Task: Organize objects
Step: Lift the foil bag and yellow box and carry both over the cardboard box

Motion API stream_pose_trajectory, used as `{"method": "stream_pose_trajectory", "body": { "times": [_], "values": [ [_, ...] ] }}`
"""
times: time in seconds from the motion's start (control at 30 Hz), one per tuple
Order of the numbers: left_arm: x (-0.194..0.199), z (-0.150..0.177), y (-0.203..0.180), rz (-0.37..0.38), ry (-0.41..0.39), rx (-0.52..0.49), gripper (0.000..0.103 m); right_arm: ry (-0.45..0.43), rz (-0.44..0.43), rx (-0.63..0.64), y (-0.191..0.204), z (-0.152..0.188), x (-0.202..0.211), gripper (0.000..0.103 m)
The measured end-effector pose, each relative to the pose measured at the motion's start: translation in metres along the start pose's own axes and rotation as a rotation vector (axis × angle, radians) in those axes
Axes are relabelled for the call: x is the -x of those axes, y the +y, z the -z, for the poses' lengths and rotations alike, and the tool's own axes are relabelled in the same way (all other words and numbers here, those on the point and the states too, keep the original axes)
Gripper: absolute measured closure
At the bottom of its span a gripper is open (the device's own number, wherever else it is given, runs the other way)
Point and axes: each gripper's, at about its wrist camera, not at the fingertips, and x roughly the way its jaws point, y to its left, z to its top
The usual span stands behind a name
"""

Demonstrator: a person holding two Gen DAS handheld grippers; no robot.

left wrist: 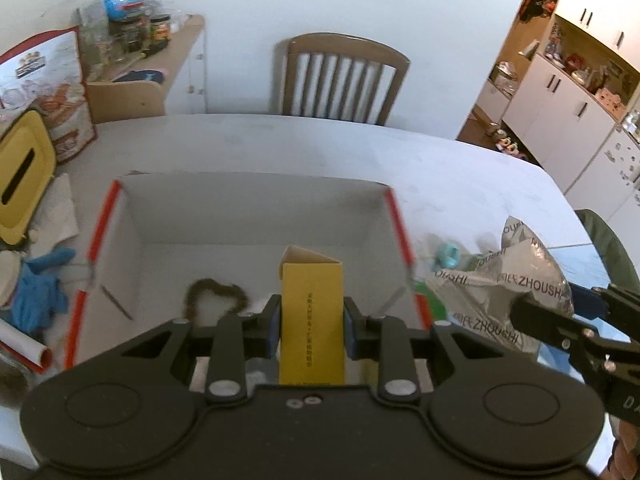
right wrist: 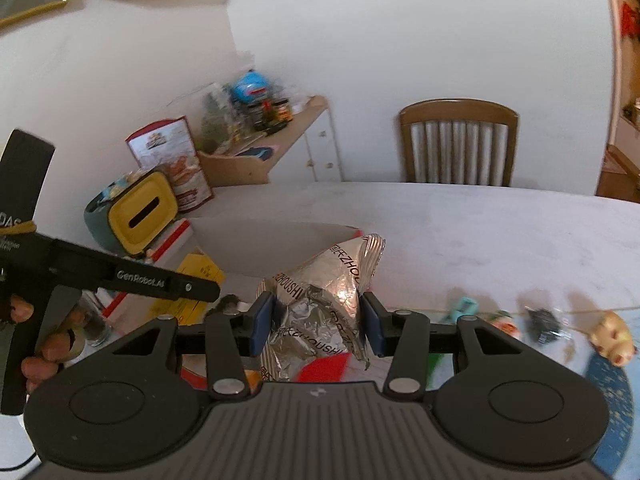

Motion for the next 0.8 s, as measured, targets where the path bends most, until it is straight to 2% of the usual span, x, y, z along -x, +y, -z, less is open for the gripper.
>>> {"method": "stream_pose_trajectory", "body": {
  "times": [0.37, 0.6, 0.8],
  "values": [
    [-0.027, -0.015, 0.053, -0.11, 0.005, 0.005, 0.075, 0.086, 0.011, 0.054, 0.045, -0.004, -0.08, 0.057],
    [-0.052, -0.014, 0.069, -0.13, 0.061, -0.007, 0.075, 0.148, 0.087, 0.09, 0.052, -0.004, -0.126, 0.057],
    [-0.072, -0.008, 0.074, -0.142, 0.108, -0.015, 0.075, 0.205, 0.092, 0.137, 0.06, 0.001, -0.153, 0.056]
  ]
}}
